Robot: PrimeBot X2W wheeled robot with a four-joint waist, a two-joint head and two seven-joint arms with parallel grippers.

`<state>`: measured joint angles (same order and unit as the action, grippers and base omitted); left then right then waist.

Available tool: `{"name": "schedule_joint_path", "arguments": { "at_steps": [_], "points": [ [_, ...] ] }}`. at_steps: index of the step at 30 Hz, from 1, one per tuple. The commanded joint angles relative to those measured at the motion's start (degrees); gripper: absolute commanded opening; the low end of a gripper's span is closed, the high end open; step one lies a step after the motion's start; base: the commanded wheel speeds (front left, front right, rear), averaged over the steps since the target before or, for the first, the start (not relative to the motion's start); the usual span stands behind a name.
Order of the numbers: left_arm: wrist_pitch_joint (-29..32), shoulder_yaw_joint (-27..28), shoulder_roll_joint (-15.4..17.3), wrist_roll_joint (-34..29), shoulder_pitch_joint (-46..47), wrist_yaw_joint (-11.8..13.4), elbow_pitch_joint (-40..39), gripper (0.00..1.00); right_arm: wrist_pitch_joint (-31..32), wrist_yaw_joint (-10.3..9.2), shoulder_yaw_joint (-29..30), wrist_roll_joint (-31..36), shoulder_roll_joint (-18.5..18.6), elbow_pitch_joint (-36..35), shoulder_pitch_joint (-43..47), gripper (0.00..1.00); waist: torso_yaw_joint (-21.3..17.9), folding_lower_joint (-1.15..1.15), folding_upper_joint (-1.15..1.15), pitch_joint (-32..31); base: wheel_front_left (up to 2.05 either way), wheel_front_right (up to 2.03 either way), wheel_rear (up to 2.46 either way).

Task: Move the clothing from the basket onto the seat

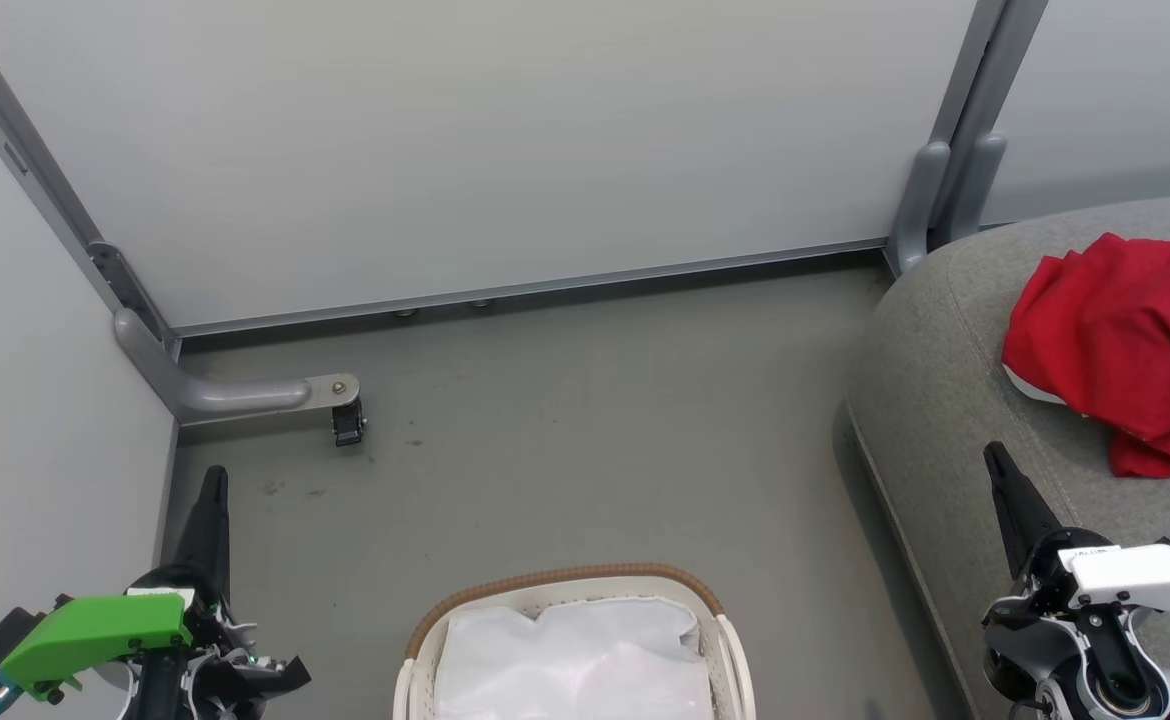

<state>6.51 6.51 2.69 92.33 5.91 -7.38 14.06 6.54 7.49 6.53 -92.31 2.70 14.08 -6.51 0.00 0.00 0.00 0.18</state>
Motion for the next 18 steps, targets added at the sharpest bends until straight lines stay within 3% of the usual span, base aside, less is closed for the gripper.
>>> {"name": "schedule_joint_path", "arguments": {
  "at_steps": [1, 18],
  "points": [
    [0.24, 0.13, 0.36, 0.18, 0.65, -0.27, -0.07, 0.0, 0.19, 0.0, 0.09, -0.2, 0.34, -0.23, 0.61, 0.0, 0.0, 0.0, 0.0, 0.0, 0.0, 0.0, 0.0],
    [0.24, 0.13, 0.36, 0.19, 0.65, -0.27, -0.07, 0.0, 0.19, -0.01, 0.09, -0.2, 0.34, -0.23, 0.61, 0.0, 0.0, 0.0, 0.0, 0.0, 0.0, 0.0, 0.0]
  ]
}}
